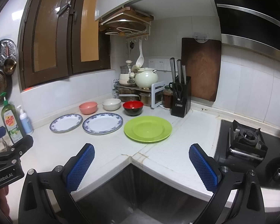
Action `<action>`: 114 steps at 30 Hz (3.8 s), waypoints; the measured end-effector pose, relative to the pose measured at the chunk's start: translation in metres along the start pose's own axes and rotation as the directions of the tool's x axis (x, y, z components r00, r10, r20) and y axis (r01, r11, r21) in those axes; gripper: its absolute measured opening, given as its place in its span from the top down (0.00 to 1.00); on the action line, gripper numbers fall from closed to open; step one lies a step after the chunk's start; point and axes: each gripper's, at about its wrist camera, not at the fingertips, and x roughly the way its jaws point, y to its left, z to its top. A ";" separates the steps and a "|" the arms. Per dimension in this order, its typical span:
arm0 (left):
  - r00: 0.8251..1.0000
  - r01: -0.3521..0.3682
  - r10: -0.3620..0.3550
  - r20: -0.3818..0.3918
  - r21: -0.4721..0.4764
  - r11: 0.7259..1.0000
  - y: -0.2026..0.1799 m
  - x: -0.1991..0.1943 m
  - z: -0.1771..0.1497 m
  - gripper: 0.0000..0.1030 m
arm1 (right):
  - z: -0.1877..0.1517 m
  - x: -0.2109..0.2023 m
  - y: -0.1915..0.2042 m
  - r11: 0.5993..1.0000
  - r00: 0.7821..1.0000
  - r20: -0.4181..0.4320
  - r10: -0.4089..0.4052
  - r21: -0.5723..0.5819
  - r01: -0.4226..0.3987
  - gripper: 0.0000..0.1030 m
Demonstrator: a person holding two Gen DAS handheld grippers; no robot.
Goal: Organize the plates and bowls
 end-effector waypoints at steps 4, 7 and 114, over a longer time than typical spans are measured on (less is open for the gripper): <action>1.000 0.001 -0.001 0.001 0.001 1.000 0.001 0.002 0.001 0.00 | 0.001 0.005 0.005 1.000 1.000 -0.007 -0.009 0.002 0.009 0.00; 1.000 -0.002 0.002 0.001 0.006 1.000 0.002 0.006 0.002 0.00 | -0.001 0.008 0.008 1.000 1.000 -0.013 -0.017 0.005 0.017 0.00; 0.877 -0.013 -0.008 -0.481 -0.040 0.999 -0.190 0.416 0.025 0.72 | 0.021 0.458 -0.118 0.987 0.863 -0.491 0.117 -0.041 -0.157 0.62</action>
